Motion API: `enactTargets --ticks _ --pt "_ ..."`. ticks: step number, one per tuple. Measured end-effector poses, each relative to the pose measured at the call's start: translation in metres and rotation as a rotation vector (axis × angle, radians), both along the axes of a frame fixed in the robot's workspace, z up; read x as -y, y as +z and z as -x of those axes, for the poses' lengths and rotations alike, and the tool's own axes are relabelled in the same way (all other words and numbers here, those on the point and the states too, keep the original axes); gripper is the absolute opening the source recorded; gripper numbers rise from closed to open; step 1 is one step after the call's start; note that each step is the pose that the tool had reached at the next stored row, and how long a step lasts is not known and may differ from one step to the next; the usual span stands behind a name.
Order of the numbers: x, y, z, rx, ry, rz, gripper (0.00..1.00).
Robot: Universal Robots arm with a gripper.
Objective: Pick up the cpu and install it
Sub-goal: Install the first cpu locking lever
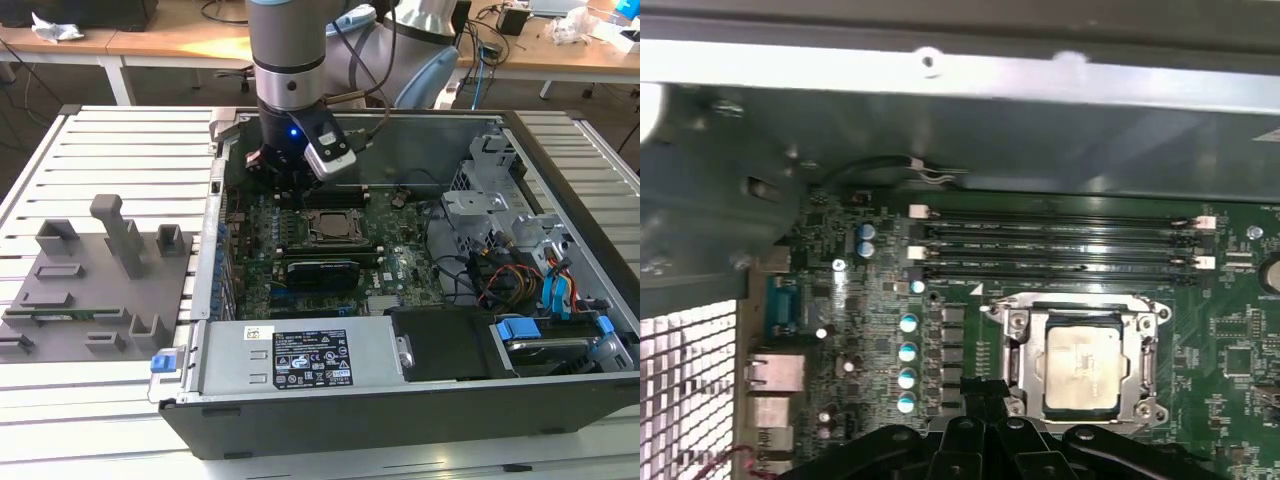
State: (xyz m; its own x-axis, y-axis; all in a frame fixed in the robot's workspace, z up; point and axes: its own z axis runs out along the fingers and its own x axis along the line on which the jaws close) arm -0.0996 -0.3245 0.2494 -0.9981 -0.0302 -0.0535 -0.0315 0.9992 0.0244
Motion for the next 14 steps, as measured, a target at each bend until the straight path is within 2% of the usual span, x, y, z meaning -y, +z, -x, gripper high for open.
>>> enactTargets --ticks 5,6,7,10,12,13,14 --pt "0.0000 0.0000 0.0030 -0.0001 0.000 0.0000 0.11" --pt "0.0001 0.0001 0.0031 -0.0003 0.000 -0.0021 0.11" --pt "0.0001 0.0000 0.0031 -0.0001 0.000 -0.0090 0.11" --pt "0.0002 -0.0001 0.0033 -0.0001 0.000 -0.0405 0.11" --pt "0.0002 -0.0003 0.0038 0.0000 0.000 -0.0655 0.11" --pt "0.0002 -0.0004 0.0041 -0.0001 0.000 -0.0799 0.11" --pt "0.0002 -0.0006 0.0050 -0.0001 0.000 -0.1078 0.11"
